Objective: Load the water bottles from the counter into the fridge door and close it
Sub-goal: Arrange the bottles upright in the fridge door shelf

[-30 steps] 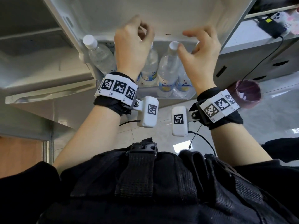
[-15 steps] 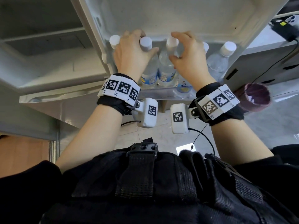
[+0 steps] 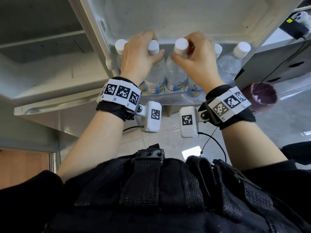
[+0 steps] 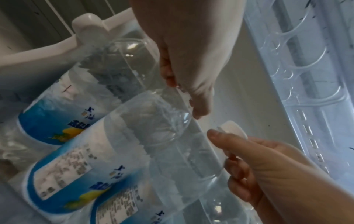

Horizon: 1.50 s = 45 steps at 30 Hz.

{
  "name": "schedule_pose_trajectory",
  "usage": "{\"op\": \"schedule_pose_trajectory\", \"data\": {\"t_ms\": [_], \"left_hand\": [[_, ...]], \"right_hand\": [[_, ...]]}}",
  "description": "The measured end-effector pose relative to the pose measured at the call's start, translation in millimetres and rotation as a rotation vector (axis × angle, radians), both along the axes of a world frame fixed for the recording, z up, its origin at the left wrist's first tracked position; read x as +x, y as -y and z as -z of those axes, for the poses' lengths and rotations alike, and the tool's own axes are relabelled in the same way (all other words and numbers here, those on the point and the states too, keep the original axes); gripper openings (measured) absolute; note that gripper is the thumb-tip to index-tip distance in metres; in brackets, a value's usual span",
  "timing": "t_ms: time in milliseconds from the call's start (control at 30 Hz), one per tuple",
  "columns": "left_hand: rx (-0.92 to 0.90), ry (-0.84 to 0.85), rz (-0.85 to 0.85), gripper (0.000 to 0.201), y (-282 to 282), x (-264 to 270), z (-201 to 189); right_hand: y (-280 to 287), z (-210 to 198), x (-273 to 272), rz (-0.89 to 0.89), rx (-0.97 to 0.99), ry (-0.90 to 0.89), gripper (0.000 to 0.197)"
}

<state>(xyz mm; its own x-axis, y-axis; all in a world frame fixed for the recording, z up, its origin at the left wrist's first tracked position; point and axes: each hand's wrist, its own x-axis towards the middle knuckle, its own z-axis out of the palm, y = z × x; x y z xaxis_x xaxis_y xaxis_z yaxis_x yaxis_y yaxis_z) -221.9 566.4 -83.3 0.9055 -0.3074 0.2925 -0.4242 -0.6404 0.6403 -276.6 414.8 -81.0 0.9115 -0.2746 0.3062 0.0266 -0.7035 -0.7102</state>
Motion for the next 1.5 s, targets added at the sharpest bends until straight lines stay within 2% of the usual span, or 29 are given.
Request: {"op": "schedule_pose_trajectory", "data": {"t_ms": [100, 233, 700, 800, 933, 1000, 1133, 1200, 1267, 1367, 1500], "left_hand": [[0.047, 0.039, 0.088, 0.021, -3.5, 3.3, -6.7], [0.115, 0.012, 0.162, 0.026, -5.7, 6.1, -8.9], [0.068, -0.019, 0.127, 0.028, -2.5, -5.7, -0.4], [0.041, -0.007, 0.088, 0.029, -0.3, -10.6, 1.6], [-0.095, -0.046, 0.048, 0.034, -1.7, -16.5, 4.4], [-0.154, 0.005, 0.018, 0.034, -6.6, -17.7, 2.4], [-0.194, 0.232, -0.245, 0.031, -20.9, -16.4, -0.7], [-0.196, 0.261, -0.386, 0.032, -27.3, -15.3, -0.4], [-0.124, 0.203, -0.45, 0.036, -31.5, -11.9, 3.0], [0.079, 0.107, -0.414, 0.039, -33.9, -7.6, 8.3], [0.134, 0.107, -0.45, 0.042, -33.4, -7.2, 7.3]], "right_hand": [[0.4, -4.5, 1.3, 0.072, 0.069, 0.032, 0.033], [0.4, 2.6, 1.7, 0.117, 0.028, -0.03, 0.034], [0.4, 8.5, 1.1, 0.163, 0.008, -0.071, 0.029], [-3.0, 10.6, -1.0, 0.176, 0.056, -0.054, 0.03], [-3.9, 11.8, -4.5, 0.161, 0.045, -0.026, 0.035], [-4.1, 12.3, -5.9, 0.167, 0.013, -0.016, 0.035], [-8.7, 13.0, -11.2, 0.178, 0.027, 0.068, 0.036], [-12.2, 12.0, -13.3, 0.171, 0.039, 0.104, 0.038], [-15.6, 11.0, -12.9, 0.16, 0.033, 0.128, 0.036], [-23.2, 11.1, -10.9, 0.119, 0.008, 0.16, 0.031], [-32.1, 12.3, -9.8, 0.061, -0.027, 0.179, 0.03]]}}
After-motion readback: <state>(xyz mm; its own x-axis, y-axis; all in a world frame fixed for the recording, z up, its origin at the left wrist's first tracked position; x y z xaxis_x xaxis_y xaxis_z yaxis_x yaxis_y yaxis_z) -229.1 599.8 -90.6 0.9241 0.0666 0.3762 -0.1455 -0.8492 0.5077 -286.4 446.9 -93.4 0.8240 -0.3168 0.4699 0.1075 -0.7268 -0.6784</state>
